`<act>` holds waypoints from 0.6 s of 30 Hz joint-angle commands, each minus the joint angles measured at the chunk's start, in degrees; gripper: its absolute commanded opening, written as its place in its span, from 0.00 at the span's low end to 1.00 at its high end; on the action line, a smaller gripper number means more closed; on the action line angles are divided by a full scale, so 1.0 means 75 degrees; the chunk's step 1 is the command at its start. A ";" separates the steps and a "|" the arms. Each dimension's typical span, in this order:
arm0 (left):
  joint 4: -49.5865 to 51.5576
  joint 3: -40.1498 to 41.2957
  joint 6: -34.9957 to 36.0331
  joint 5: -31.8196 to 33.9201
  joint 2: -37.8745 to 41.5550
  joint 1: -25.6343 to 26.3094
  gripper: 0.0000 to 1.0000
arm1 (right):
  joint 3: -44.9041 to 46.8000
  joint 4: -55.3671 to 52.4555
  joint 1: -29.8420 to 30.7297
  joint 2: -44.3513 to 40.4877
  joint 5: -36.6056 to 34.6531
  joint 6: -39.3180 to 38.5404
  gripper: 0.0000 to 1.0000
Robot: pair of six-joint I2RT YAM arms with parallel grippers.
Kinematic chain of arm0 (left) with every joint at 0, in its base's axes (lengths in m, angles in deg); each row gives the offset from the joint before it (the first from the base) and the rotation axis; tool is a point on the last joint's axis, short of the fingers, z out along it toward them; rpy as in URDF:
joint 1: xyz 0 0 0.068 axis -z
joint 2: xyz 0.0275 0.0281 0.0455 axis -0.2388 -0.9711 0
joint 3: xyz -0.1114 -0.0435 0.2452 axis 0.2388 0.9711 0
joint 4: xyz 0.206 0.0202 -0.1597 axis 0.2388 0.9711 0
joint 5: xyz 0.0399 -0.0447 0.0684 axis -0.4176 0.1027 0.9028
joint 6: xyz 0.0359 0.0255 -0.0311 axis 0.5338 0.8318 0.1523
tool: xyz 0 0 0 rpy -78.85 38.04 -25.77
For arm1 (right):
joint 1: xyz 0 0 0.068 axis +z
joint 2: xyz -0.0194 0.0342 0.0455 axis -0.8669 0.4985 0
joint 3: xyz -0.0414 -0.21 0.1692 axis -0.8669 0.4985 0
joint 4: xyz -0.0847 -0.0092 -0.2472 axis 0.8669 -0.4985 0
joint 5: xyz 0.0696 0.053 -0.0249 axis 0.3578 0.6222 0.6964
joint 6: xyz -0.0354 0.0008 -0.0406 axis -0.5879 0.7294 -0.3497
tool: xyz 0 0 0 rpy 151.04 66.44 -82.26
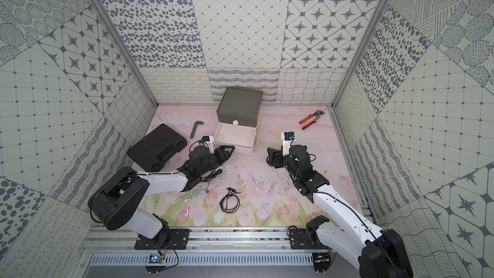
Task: Place the wired earphones into the drawer by color
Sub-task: Open the drawer in the storage box, then pick up the wired earphones from the center of the board.
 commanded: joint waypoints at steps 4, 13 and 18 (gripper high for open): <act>0.0582 0.0080 0.0341 0.0184 0.0445 0.0042 0.74 | 0.0049 0.0238 -0.0029 -0.0086 -0.0011 0.0054 0.72; 0.4105 -0.0030 0.1258 0.0887 0.2400 0.0039 0.99 | -0.0087 -0.0010 -0.0039 0.0168 0.0258 0.0199 0.73; 0.6324 -0.0280 0.2355 0.1079 0.3536 0.0044 0.99 | -0.0127 -0.0144 -0.0043 0.0485 0.0663 0.0232 0.74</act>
